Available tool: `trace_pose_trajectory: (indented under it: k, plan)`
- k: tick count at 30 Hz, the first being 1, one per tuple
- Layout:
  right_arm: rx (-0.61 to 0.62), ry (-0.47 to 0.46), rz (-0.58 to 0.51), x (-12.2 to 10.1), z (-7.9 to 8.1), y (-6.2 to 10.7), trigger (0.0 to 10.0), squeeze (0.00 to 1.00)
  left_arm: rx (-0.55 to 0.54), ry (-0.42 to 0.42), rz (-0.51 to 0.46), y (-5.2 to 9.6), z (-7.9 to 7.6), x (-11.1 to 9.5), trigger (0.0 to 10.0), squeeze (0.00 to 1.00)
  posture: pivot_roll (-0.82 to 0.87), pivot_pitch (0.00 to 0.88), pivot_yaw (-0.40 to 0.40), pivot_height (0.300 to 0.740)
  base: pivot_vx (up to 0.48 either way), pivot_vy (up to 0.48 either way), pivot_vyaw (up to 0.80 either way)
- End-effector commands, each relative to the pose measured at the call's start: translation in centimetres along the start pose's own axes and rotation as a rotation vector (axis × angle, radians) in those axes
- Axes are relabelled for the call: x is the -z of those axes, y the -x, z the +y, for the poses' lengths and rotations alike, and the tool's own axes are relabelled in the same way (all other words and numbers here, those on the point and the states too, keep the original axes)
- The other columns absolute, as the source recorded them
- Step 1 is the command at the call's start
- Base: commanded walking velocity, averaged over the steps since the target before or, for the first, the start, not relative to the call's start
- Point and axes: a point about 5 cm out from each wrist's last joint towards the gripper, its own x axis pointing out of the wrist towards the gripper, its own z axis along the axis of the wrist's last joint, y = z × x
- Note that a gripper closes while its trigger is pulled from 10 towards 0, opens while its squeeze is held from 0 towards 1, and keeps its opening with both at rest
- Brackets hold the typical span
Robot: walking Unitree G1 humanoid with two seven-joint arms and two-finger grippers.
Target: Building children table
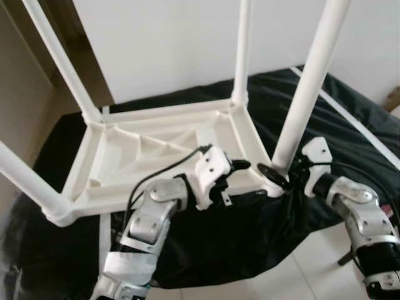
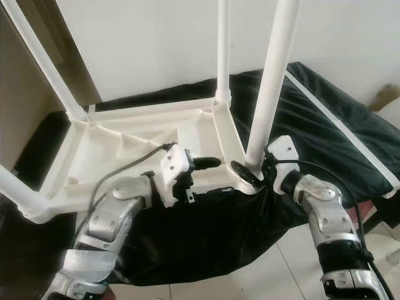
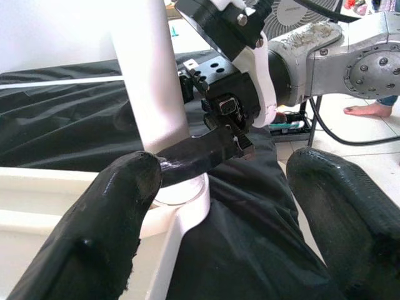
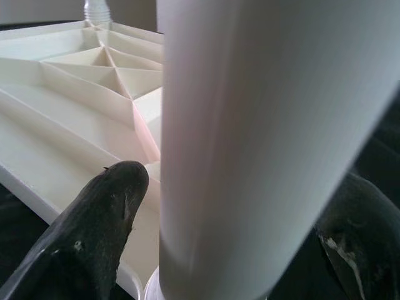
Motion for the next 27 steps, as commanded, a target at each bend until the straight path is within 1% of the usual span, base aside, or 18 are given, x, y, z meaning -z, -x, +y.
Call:
trace_pose_trajectory:
  k: [1, 3, 4, 9, 15, 18, 23, 24, 25, 26, 27]
  plan:
    - [-0.033, 0.02, 0.01, 0.1, 0.3, -0.3, 10.0, 0.0, -0.03, -0.008, 0.007, 0.1, 0.3, -0.1, 10.0, 0.0, -0.08, 0.0, 0.09, 0.74, 0.0, 0.0, 0.0]
    - [-0.039, 0.015, 0.014, 0.2, 0.3, -0.3, 10.0, 0.0, -0.031, -0.008, 0.008, 0.1, 0.3, -0.1, 10.0, 0.0, -0.08, 0.0, 0.088, 0.74, 0.0, 0.0, 0.0]
    - [-0.051, 0.015, 0.022, 0.4, 0.5, -0.3, 0.0, 0.0, -0.031, -0.009, 0.009, 0.2, 0.3, -0.1, 10.0, 0.0, -0.07, 0.0, 0.086, 0.74, 0.0, 0.0, 0.0]
    - [-0.058, 0.001, 0.044, 1.1, 0.8, -0.1, 0.0, 0.0, -0.034, -0.008, 0.008, 0.3, 0.3, -0.1, 10.0, 0.0, -0.07, 0.0, 0.086, 0.74, 0.0, 0.0, 0.0]
    - [-0.041, -0.012, 0.061, 1.6, 0.8, 0.3, 0.0, 0.0, -0.03, -0.006, 0.007, 0.3, 0.2, -0.1, 10.0, 0.0, -0.08, 0.0, 0.087, 0.74, 0.0, 0.0, 0.0]
    - [0.016, -0.037, 0.078, 2.1, 0.8, 0.8, 0.0, 0.0, -0.025, -0.005, 0.003, 0.1, 0.2, -0.2, 10.0, 0.0, -0.08, 0.0, 0.089, 0.74, 0.0, 0.0, 0.0]
    - [0.036, -0.043, 0.076, 2.1, 0.9, 0.8, 0.0, 0.0, -0.024, -0.004, 0.002, 0.1, 0.2, -0.2, 10.0, 0.0, -0.09, 0.0, 0.09, 0.74, 0.0, 0.0, 0.0]
    - [0.056, -0.049, 0.075, 2.1, 1.0, 0.7, 4.7, 0.0, -0.022, -0.003, 0.002, 0.1, 0.2, -0.1, 10.0, 0.0, -0.09, 0.0, 0.089, 0.74, 0.0, 0.0, 0.0]
    - [0.069, -0.054, 0.075, 2.2, 1.1, 0.6, 10.0, 0.0, -0.021, -0.003, 0.002, 0.1, 0.1, -0.1, 10.0, 0.0, -0.09, 0.0, 0.089, 0.74, 0.0, 0.0, 0.0]
    - [0.124, -0.041, 0.098, 2.4, 1.2, 0.4, 10.0, 0.0, -0.025, 0.0, -0.001, 0.2, 0.1, -0.1, 10.0, 0.0, -0.09, 0.0, 0.091, 0.74, 0.0, 0.0, 0.0]
    - [0.124, -0.041, 0.098, 2.4, 1.2, 0.4, 10.0, 0.0, -0.025, 0.0, -0.001, 0.2, 0.1, -0.1, 10.0, 0.0, -0.09, 0.0, 0.091, 0.74, 0.0, 0.0, 0.0]
